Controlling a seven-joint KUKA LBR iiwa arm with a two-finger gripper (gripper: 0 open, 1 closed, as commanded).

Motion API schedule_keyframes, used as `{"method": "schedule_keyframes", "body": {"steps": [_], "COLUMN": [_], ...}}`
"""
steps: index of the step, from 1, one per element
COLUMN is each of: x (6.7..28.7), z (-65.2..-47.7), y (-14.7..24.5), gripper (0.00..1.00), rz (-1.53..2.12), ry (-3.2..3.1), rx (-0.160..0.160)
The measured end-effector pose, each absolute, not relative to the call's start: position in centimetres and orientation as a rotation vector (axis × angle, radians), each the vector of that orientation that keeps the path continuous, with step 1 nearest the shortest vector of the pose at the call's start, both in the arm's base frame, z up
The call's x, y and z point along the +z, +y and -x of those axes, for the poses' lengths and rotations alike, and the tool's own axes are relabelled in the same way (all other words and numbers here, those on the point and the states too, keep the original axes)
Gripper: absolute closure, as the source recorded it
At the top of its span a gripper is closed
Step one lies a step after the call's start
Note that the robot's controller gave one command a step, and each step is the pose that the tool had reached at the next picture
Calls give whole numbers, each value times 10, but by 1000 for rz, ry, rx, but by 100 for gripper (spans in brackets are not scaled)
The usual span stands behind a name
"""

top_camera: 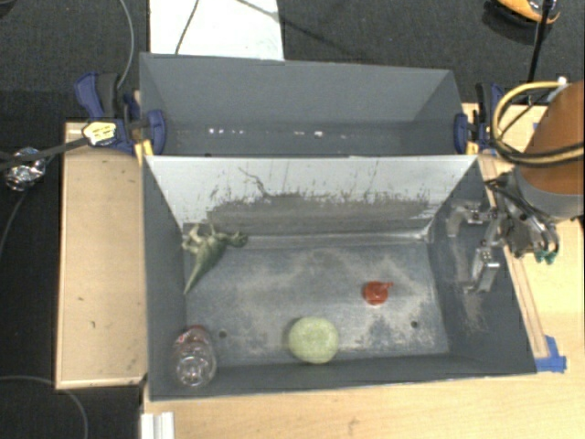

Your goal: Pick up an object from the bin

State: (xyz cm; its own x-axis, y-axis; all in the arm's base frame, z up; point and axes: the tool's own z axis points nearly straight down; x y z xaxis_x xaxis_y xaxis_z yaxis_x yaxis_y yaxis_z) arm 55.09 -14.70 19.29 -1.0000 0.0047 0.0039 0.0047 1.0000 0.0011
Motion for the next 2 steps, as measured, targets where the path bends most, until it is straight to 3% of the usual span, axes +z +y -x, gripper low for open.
{"method": "schedule_keyframes", "body": {"steps": [2], "x": [197], "z": [-553], "y": [-146], "gripper": [0], "rz": [2], "ry": [-3145], "rx": [1]}}
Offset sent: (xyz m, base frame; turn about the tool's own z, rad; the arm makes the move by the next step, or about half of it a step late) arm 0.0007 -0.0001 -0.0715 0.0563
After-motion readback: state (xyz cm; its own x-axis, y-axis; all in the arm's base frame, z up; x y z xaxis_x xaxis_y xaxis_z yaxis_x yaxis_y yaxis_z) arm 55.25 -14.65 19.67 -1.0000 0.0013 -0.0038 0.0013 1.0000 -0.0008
